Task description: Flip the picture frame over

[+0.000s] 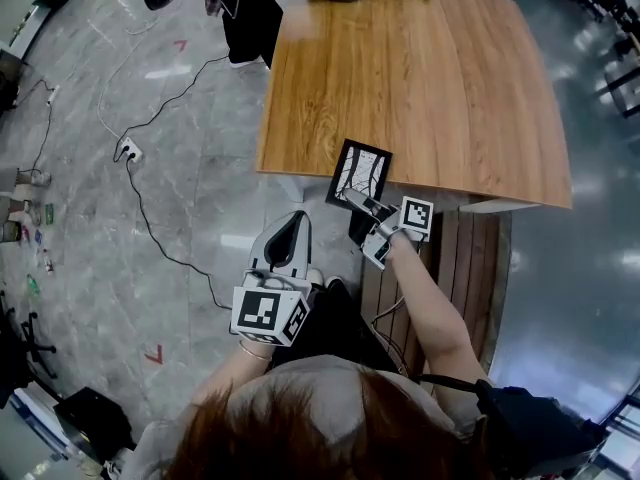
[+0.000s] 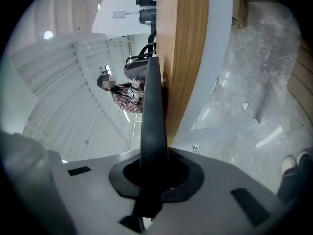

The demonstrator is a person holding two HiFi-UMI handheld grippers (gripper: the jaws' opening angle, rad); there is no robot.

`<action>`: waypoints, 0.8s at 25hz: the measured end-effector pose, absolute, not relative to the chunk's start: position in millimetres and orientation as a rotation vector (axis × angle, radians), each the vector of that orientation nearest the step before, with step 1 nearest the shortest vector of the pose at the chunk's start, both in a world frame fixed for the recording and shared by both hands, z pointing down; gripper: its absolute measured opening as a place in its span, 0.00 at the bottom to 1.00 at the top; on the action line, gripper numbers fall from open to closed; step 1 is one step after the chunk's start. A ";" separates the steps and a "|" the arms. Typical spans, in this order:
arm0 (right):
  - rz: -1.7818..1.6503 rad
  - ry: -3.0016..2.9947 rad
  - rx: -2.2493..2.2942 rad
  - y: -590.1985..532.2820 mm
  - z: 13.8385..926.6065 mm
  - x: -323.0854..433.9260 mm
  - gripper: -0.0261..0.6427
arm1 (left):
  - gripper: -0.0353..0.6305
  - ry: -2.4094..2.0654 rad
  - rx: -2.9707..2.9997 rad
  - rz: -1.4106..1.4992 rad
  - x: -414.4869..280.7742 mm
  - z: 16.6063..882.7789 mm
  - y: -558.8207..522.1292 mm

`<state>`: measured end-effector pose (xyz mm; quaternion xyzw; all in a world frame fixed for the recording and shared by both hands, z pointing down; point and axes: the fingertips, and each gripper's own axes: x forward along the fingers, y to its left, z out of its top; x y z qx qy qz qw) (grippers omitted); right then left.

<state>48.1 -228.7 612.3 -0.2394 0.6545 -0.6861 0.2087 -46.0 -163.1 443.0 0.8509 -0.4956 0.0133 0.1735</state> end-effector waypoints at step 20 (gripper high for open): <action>-1.884 1.898 -0.770 -250.6 620.0 72.8 0.14 | 0.06 -1.365 2.434 0.069 -32.4 452.7 -150.5</action>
